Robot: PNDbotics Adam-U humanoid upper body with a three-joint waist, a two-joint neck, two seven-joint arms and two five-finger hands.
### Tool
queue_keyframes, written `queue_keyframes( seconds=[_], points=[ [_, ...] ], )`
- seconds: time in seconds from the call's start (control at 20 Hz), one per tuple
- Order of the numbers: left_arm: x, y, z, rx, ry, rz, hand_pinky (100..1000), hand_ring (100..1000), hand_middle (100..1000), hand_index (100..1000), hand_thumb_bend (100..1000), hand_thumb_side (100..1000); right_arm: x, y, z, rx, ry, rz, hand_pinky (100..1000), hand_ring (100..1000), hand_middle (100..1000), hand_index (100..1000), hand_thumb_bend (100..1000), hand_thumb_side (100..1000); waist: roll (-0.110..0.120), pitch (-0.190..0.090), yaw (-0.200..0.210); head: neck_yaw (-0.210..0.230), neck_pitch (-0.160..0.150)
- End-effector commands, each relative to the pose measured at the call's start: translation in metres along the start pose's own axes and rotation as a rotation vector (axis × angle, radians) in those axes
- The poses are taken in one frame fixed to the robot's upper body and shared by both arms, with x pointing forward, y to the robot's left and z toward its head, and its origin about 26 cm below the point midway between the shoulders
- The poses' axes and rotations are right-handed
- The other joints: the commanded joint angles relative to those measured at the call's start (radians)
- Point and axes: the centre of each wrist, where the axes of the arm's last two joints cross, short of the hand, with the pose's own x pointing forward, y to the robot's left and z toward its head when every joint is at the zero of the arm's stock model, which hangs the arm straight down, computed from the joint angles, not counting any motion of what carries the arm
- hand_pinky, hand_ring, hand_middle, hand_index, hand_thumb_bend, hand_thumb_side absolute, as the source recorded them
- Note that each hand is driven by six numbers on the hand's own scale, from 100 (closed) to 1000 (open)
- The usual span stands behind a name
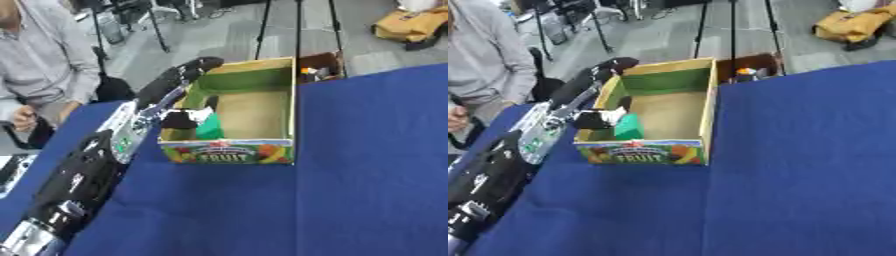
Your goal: Pick up objects on the table and place them in the box.
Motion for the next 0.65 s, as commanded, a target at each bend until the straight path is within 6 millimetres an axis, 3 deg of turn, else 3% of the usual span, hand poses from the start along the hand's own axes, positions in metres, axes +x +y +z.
queue_keyframes(
  seconds=[0.05,0.3,0.65],
  points=[
    [0.002,0.033,-0.002,0.079,-0.021,0.0,796,888,882,1000,100,642,0.005,-0.003,-0.004,-0.005,-0.021,0.009,849,916,469,818,100,713,-0.008,-0.043,0.01,-0.015,0.019],
    [0.023,0.046,0.003,0.157,-0.046,0.111,783,867,848,1000,100,666,0.005,-0.004,0.0,-0.019,0.0,0.01,847,914,476,817,100,707,-0.014,-0.081,0.039,-0.033,0.055],
    [0.072,0.056,0.013,0.238,-0.127,0.3,754,832,802,987,100,727,0.004,-0.002,0.005,-0.051,0.024,0.002,844,909,490,815,100,699,-0.026,-0.136,0.07,-0.048,0.097]
  ],
)
